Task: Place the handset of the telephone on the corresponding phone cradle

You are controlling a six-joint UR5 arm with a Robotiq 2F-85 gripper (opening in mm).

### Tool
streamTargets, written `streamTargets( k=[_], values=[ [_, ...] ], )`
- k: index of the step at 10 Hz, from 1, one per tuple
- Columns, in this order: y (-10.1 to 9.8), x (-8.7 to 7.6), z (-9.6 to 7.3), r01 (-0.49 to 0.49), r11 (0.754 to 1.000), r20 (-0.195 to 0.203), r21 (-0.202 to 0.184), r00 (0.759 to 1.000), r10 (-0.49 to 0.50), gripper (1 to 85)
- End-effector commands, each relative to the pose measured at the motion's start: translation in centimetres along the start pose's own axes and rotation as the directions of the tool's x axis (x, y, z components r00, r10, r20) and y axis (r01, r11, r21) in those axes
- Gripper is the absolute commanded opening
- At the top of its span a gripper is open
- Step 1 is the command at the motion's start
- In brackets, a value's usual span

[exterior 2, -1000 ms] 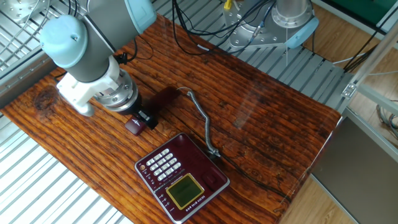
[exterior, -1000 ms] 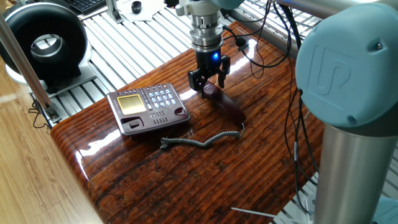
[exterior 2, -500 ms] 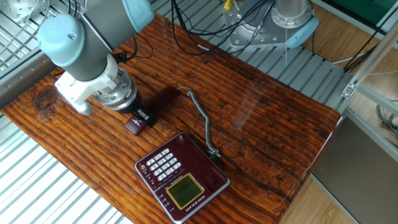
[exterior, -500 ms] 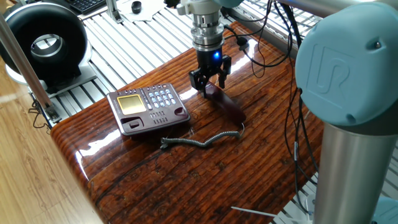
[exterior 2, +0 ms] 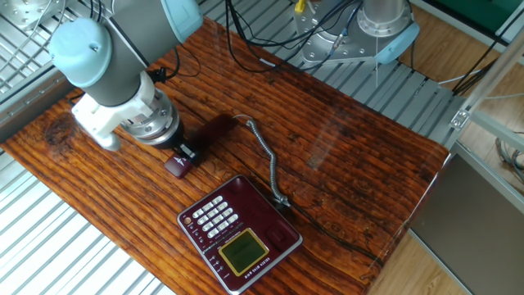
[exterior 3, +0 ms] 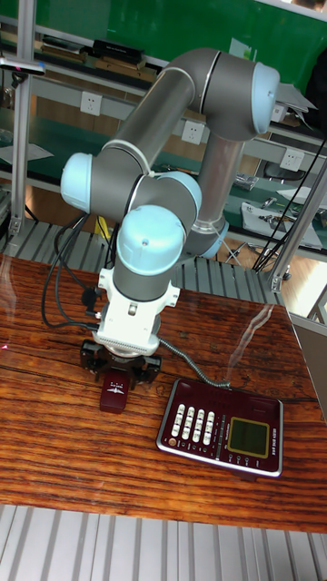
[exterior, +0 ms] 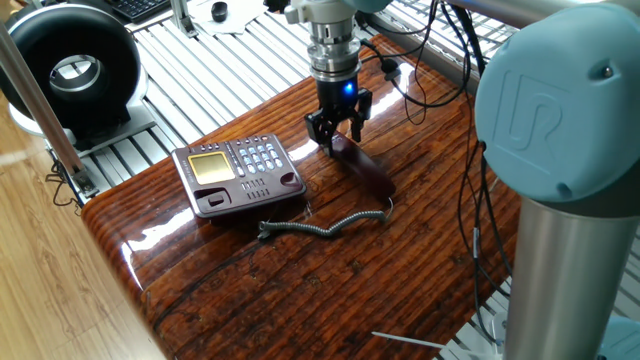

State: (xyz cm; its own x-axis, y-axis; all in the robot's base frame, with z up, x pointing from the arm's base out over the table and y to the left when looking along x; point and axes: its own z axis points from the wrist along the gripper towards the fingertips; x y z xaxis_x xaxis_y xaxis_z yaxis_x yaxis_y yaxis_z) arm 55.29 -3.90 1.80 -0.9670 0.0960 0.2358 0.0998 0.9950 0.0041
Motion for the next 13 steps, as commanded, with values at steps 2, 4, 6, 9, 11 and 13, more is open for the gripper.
streamTargets(
  k=[2,4,6,9,11,13],
  values=[
    [0.25,-0.36,-0.09,0.003,1.0,0.013,-0.012,1.0,-0.003,59.3],
    [0.61,-0.33,-0.08,0.006,1.0,0.012,-0.026,1.0,-0.006,58.3],
    [0.73,-0.28,-0.09,0.01,0.999,0.01,-0.03,1.0,-0.01,56.0],
    [0.65,-0.11,-0.05,0.007,1.0,0.004,-0.026,1.0,-0.006,49.0],
    [0.62,0.02,-0.06,0.0,1.0,0.0,-0.026,1.0,0.0,38.7],
    [0.72,0.27,-0.31,-0.01,1.0,-0.01,-0.026,1.0,0.01,26.7]
  ],
)
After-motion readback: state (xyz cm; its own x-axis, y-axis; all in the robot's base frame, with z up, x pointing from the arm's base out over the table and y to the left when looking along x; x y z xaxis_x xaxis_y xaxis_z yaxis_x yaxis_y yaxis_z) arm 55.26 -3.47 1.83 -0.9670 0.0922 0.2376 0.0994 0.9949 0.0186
